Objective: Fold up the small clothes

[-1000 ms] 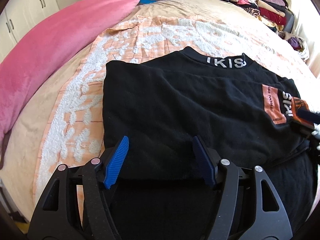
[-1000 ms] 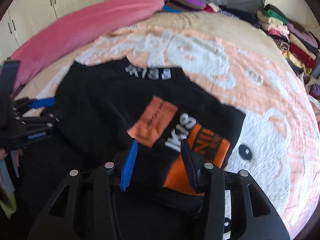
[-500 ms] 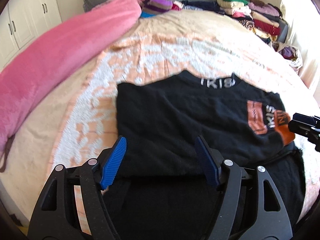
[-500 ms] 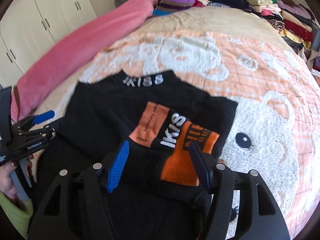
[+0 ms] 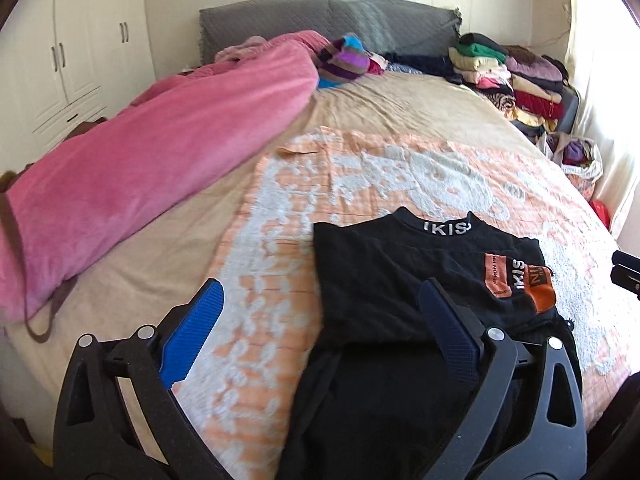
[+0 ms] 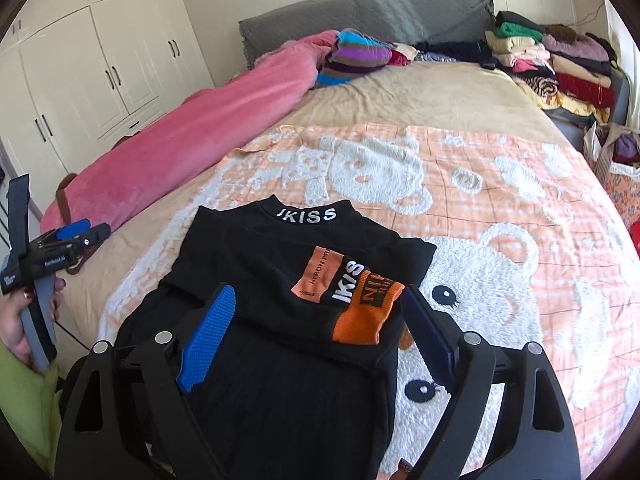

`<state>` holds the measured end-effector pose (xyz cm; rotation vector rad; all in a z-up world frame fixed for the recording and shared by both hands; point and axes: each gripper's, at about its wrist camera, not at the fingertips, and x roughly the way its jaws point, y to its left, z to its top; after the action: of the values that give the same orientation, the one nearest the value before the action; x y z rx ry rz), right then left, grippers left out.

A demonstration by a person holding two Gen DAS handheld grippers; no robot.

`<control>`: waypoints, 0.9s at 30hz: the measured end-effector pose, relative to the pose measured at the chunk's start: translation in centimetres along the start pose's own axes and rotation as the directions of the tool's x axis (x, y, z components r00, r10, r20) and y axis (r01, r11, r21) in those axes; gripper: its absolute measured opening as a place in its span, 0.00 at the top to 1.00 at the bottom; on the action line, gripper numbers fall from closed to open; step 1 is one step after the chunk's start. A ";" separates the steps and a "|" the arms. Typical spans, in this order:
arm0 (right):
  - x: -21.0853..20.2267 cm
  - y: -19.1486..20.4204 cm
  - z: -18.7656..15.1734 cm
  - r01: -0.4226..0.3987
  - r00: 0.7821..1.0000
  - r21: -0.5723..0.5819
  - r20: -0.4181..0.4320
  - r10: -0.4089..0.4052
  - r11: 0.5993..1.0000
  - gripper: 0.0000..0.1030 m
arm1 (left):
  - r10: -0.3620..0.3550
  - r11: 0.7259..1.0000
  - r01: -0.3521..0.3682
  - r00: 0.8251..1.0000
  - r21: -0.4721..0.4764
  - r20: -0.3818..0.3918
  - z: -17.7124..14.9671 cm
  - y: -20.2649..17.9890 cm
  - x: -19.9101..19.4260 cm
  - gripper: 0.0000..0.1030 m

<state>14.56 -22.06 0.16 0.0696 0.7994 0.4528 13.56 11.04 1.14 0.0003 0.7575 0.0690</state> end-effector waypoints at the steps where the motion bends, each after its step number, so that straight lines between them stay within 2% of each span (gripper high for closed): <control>1: -0.4 0.1 -0.2 0.000 1.000 -0.002 0.003 0.000 1.000 0.18 | 0.000 1.000 0.000 1.000 -0.007 0.000 -0.2 0.6 -0.5 0.10; 10: -4.6 1.5 -4.6 0.003 1.000 -0.036 -0.004 -0.003 0.999 0.18 | 0.035 0.999 -0.035 0.998 0.000 -0.048 -4.3 4.1 -3.1 0.10; 11: -4.8 1.7 -5.1 0.006 1.000 -0.035 -0.005 -0.006 0.999 0.14 | 0.035 0.999 -0.035 0.998 0.006 -0.060 -5.0 4.3 -3.1 0.10; 12: -5.0 1.7 -5.7 0.009 1.000 -0.025 -0.008 -0.009 1.000 0.04 | 0.035 0.999 -0.035 0.997 0.010 -0.071 -5.7 4.5 -3.1 0.10; 15: -5.3 1.8 -8.0 0.006 1.000 0.019 -0.022 -0.006 1.000 0.04 | 0.031 0.999 -0.029 0.994 0.022 -0.101 -7.4 4.7 -3.1 0.10; 17: -5.3 2.1 -9.1 0.031 0.999 0.020 -0.036 -0.031 0.999 0.04 | 0.023 0.999 -0.020 0.992 0.028 -0.123 -8.7 4.8 -3.0 0.10; 21: -5.0 2.3 -11.6 0.078 0.992 0.029 -0.103 -0.075 0.997 0.04 | 0.012 1.000 -0.007 0.987 0.030 -0.161 -10.6 4.9 -2.7 0.10; 23: -4.6 2.2 -12.9 0.080 0.987 0.051 -0.141 -0.072 0.995 0.04 | 0.011 0.999 -0.003 0.982 0.039 -0.186 -11.9 5.0 -2.4 0.10; 27: -2.4 2.5 -14.4 0.123 0.962 0.064 -0.251 -0.103 0.990 0.04 | -0.018 0.999 0.027 0.970 0.033 -0.243 -13.5 4.9 -1.5 0.10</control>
<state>1.97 -22.36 -7.70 0.0413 1.0616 0.3245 2.91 15.54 -7.57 0.0179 1.0041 0.0335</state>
